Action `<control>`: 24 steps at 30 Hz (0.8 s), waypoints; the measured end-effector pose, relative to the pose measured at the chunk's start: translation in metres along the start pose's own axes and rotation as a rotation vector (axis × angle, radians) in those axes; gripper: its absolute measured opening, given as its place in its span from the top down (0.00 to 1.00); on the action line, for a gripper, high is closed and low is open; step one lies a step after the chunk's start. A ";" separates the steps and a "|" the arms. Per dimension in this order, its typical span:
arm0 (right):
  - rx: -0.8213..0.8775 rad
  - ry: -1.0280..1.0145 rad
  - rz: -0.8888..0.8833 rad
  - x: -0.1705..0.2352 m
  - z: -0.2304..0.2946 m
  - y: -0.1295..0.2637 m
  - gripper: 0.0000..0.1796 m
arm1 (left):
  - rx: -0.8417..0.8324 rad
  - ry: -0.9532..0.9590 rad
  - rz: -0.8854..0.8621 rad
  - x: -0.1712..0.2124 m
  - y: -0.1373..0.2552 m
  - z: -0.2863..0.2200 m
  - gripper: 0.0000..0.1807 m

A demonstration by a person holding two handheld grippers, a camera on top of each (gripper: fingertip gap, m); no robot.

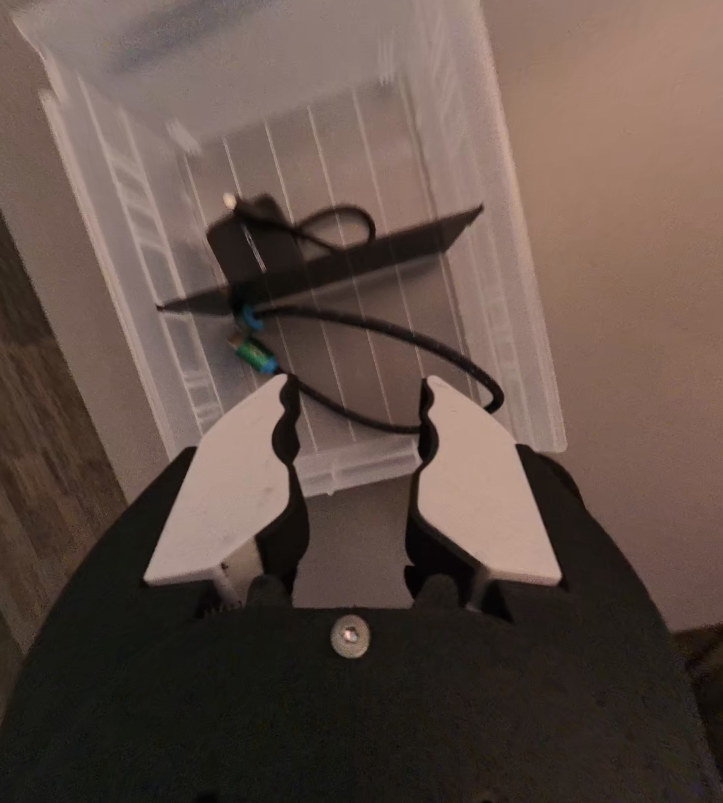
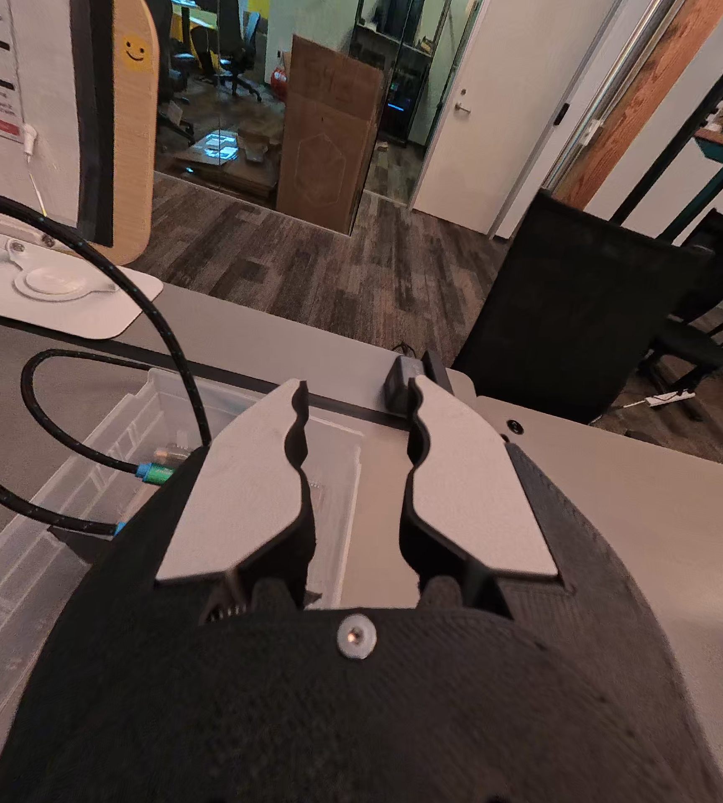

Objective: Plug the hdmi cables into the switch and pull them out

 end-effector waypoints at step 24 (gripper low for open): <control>-0.018 0.120 0.213 0.022 0.007 -0.015 0.75 | 0.177 0.212 0.342 0.014 -0.010 -0.016 0.86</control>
Point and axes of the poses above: each gripper's, where its closed fingertips meet, y back along the fingers, x out of its underside, z = x × y across the jaws, the point moved 7 cm from there along y, back along the fingers, and after that the axes turned 13 degrees about y, right-handed, at the moved point
